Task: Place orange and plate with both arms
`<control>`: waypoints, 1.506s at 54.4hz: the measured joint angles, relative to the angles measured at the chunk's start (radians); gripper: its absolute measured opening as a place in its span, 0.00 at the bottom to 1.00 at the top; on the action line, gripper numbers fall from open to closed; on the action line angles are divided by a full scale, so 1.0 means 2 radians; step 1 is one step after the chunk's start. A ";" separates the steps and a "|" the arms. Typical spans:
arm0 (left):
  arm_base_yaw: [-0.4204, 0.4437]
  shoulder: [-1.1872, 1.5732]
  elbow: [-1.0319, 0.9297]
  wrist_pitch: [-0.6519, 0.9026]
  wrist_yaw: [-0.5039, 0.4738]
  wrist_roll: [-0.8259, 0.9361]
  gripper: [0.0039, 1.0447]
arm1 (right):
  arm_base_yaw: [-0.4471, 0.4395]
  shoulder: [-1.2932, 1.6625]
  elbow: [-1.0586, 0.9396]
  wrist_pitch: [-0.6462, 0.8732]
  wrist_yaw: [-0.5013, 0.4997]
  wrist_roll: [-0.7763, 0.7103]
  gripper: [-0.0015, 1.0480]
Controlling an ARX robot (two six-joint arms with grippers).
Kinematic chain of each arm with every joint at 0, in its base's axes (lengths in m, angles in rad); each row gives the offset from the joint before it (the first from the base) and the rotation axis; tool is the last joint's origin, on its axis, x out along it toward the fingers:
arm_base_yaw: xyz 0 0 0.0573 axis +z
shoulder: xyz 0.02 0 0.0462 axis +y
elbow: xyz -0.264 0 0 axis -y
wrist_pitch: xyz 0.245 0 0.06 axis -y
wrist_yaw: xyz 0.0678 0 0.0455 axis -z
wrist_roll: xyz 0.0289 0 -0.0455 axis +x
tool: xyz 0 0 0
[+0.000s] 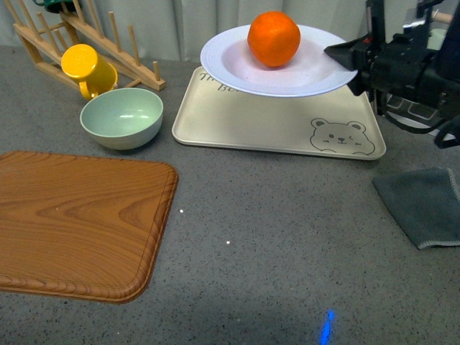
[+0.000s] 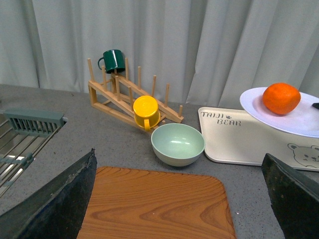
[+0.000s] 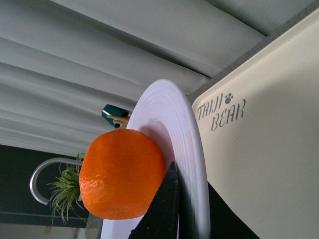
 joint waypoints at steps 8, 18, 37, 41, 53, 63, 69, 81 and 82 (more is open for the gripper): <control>0.000 0.000 0.000 0.000 0.000 0.000 0.94 | 0.011 0.073 0.112 -0.055 0.024 0.013 0.03; 0.000 0.000 0.000 0.000 0.000 0.000 0.94 | 0.015 0.115 0.211 -0.159 0.051 -0.017 0.03; 0.000 0.000 0.000 0.000 0.000 0.000 0.94 | 0.014 0.151 0.297 -0.316 0.118 -0.095 0.03; 0.000 0.000 0.000 0.000 0.000 0.000 0.94 | 0.015 0.151 0.309 -0.332 0.130 -0.108 0.03; 0.000 0.000 0.000 0.000 0.000 0.000 0.94 | 0.018 0.151 0.300 -0.358 0.151 -0.165 0.30; 0.000 0.000 0.000 0.000 0.000 0.000 0.94 | 0.014 0.137 0.261 -0.354 0.162 -0.200 0.55; 0.000 0.000 0.000 0.000 0.000 0.000 0.94 | 0.009 0.108 0.227 -0.337 0.178 -0.230 0.70; 0.000 0.000 0.000 0.000 0.000 0.000 0.94 | 0.004 0.007 0.135 -0.275 0.233 -0.344 0.92; 0.000 0.000 0.000 0.000 0.000 0.000 0.94 | 0.004 -0.006 0.121 -0.266 0.241 -0.356 0.91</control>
